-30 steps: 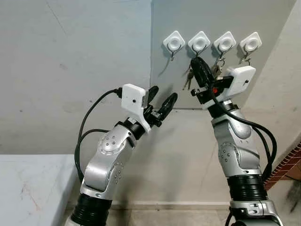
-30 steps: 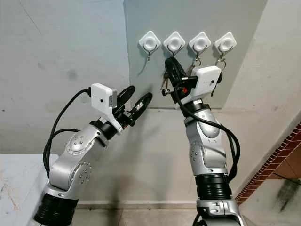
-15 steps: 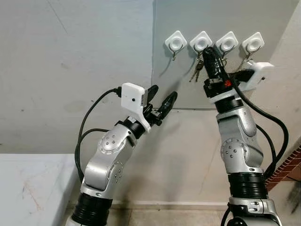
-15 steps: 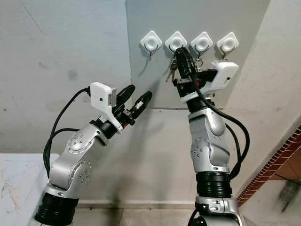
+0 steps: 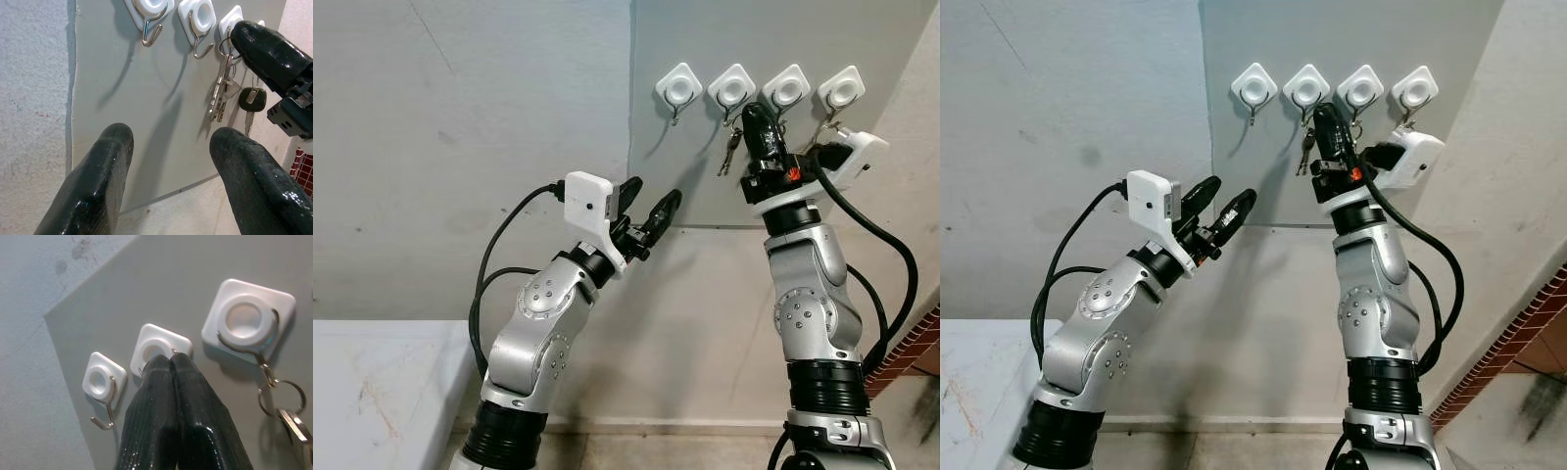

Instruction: Hang keys on a hook

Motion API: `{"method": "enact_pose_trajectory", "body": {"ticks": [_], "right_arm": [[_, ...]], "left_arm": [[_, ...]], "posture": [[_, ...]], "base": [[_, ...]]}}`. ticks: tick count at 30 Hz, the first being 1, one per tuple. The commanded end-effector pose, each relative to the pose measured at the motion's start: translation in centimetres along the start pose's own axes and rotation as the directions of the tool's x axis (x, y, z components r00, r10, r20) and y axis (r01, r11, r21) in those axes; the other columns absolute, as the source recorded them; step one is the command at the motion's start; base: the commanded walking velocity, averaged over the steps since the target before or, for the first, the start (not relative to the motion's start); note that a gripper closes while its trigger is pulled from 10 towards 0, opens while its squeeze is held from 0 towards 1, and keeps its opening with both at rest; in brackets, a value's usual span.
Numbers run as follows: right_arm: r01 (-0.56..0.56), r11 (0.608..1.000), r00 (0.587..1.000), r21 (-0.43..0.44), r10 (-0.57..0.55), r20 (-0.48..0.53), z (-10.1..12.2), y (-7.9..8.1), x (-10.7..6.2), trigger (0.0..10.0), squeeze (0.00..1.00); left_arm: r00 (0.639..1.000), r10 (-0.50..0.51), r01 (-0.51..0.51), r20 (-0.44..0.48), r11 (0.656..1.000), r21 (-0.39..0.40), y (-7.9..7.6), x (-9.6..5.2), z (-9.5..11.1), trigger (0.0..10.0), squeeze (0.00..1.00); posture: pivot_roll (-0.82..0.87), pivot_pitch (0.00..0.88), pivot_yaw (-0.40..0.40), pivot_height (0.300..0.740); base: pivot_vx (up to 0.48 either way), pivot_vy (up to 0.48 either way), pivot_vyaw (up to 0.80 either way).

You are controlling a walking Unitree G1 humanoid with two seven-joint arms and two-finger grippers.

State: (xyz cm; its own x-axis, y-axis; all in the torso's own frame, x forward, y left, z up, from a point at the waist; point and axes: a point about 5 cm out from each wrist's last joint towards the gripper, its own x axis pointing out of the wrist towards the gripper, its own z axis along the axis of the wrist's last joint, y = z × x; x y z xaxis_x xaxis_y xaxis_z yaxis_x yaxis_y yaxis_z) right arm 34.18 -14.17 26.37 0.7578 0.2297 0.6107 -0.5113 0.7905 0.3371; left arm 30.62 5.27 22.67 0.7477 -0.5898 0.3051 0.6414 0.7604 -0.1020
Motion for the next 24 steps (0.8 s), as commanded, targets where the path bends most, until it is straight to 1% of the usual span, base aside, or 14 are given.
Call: {"method": "enact_pose_trajectory", "body": {"ticks": [1, 6, 8, 13, 17, 24], "right_arm": [[0.013, 1.0, 1.0, 0.022, -0.013, -0.001, -0.1, -0.1, 0.0, 10.0, 0.0], [0.037, 0.997, 0.999, 0.062, -0.036, -0.015, -0.5, -0.2, 0.0, 10.0, 0.0], [0.013, 0.999, 1.0, 0.034, -0.012, -0.017, -0.5, 0.0, 0.0, 10.0, 0.0], [-0.031, 0.998, 0.999, 0.062, 0.033, -0.027, -0.7, 0.6, -0.1, 10.0, 0.0], [-0.039, 0.996, 0.999, 0.08, 0.04, -0.01, -0.5, 0.8, -0.1, 10.0, 0.0], [-0.046, 0.995, 0.999, 0.087, 0.045, 0.008, -0.2, 0.9, 0.1, 10.0, 0.0]], "left_arm": [[1.0, 0.0, 0.0, 0.025, 1.0, 0.005, -0.1, 0.1, 0.8, 10.0, 0.0], [1.0, 0.005, -0.005, 0.027, 1.0, 0.001, 0.0, 0.1, 0.9, 10.0, 0.0], [1.0, 0.007, -0.007, 0.028, 1.0, 0.0, 0.0, 0.1, 0.9, 10.0, 0.0], [1.0, 0.008, -0.007, 0.028, 1.0, -0.004, -0.1, 0.1, 0.9, 10.0, 0.0], [1.0, 0.007, -0.007, 0.027, 1.0, -0.006, -0.1, 0.1, 0.9, 10.0, 0.0], [1.0, 0.006, -0.006, 0.027, 1.0, -0.007, -0.1, 0.1, 0.8, 10.0, 0.0]], "posture": [[-0.03, 0.028, 0.035, 0.74], [-0.03, 0.028, 0.033, 0.74], [-0.03, 0.028, 0.033, 0.74], [-0.03, 0.028, 0.034, 0.74], [-0.03, 0.029, 0.034, 0.74], [-0.03, 0.026, 0.032, 0.74]], "base": [[0.0, 0.0, 0.0], [0.0, 0.0, 0.0], [0.0, 0.0, 0.0], [0.0, 0.0, 0.0], [0.0, 0.0, 0.0], [0.0, 0.0, 0.0]]}}
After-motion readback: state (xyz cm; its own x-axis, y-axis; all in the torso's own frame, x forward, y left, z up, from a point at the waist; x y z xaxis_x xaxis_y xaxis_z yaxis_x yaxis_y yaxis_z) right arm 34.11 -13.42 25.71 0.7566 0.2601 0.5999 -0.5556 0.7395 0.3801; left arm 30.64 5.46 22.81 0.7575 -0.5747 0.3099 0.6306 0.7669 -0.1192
